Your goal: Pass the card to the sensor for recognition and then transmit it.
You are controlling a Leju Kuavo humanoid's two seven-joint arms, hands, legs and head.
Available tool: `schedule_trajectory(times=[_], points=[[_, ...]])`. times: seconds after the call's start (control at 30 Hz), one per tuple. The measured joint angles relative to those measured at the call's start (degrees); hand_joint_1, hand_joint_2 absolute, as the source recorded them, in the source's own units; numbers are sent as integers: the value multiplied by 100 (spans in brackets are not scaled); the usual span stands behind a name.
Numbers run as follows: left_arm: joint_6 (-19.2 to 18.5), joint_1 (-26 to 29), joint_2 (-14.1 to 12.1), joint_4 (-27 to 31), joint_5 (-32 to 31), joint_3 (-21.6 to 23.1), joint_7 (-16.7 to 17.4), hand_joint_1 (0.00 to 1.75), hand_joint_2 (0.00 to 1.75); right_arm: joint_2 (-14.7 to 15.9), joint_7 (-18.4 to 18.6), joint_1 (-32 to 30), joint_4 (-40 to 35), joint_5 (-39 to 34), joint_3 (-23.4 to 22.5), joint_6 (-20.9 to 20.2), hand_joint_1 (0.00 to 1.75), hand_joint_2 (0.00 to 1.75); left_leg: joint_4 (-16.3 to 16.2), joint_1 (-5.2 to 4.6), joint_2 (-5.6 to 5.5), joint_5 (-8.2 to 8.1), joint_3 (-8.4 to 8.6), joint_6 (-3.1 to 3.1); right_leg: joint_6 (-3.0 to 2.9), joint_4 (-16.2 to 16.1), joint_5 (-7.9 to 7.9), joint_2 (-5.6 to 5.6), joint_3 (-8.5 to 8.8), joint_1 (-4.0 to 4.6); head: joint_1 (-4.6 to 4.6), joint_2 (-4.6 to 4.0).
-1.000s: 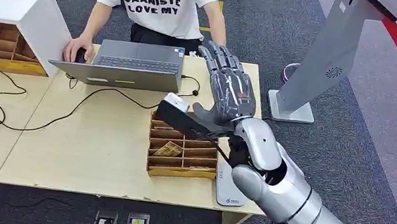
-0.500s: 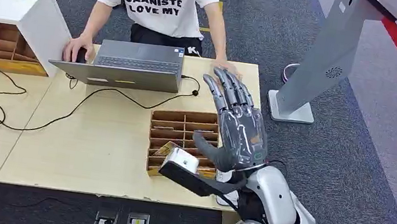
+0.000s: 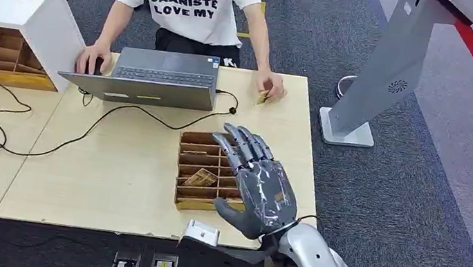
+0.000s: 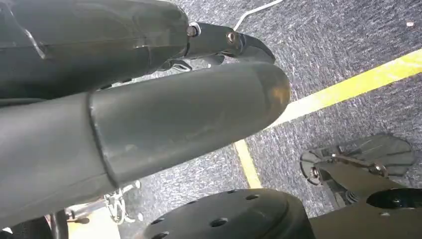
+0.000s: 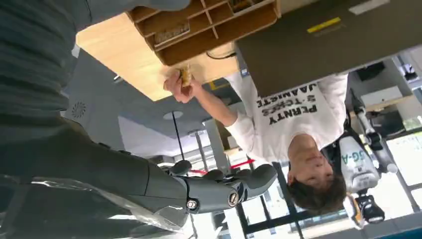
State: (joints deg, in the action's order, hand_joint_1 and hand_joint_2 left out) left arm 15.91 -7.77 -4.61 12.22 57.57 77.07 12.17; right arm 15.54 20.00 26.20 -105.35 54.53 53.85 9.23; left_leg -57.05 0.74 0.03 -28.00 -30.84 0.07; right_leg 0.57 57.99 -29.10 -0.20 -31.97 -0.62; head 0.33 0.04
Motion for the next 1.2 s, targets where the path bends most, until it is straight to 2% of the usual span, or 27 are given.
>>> schedule_trajectory(times=[0.23, 0.27, 0.3, 0.53, 0.73, 0.9, 0.97, 1.2], points=[[26, 3, 0, -13, 109, -88, 18, 0, 0, 24, 57, 17, 94, 33, 247, -70, 37, 175, 0, 0, 0, 0, -1, 0, 0, 0, 0, -2, 0, 0, 2, 0], [35, 3, 0, -15, 116, -101, 26, 0, 0, 30, 68, 28, 109, 39, 282, -66, 51, 175, 0, 0, 0, 0, -1, 0, 0, 0, 0, -1, 0, 0, 0, 0], [42, 3, 0, -15, 120, -103, 28, 0, 0, 35, 72, 30, 123, 39, 298, -64, 52, 175, 0, 0, 0, 0, -1, 0, 0, 0, 0, -1, 0, 0, 0, 0], [52, 5, 0, -17, 168, -142, 70, 0, 0, 37, 4, 4, 291, 94, 501, -68, 49, 175, 0, 0, 0, 0, -2, 0, 0, 0, 0, -2, 0, 0, 0, 0], [61, 6, 0, -17, 212, -146, 90, 0, 0, -13, -48, 0, 472, 504, 732, -116, 45, 175, 0, 0, -1, 0, -2, 0, 0, 0, 0, -3, 0, 0, 2, 0], [61, 7, 0, -17, 229, -146, 90, 0, 0, -37, 125, -1, 612, 1185, 879, -230, 47, 175, 0, 0, 0, 0, -2, 0, 0, 0, 0, -3, 0, 0, 2, 0], [61, 7, 0, -20, 229, -146, 90, 0, 0, -37, 149, -1, 641, 1241, 899, -258, 56, 175, 0, 0, -1, 0, -2, 0, 0, 0, 0, -3, 0, 0, 0, 0], [63, 8, 0, -26, 278, -146, 107, 0, 0, -11, 389, -14, 708, 1519, 947, -440, 56, 175, 0, 0, 0, 0, -1, 0, 0, 0, 0, -2, -1, 0, 2, 0]])
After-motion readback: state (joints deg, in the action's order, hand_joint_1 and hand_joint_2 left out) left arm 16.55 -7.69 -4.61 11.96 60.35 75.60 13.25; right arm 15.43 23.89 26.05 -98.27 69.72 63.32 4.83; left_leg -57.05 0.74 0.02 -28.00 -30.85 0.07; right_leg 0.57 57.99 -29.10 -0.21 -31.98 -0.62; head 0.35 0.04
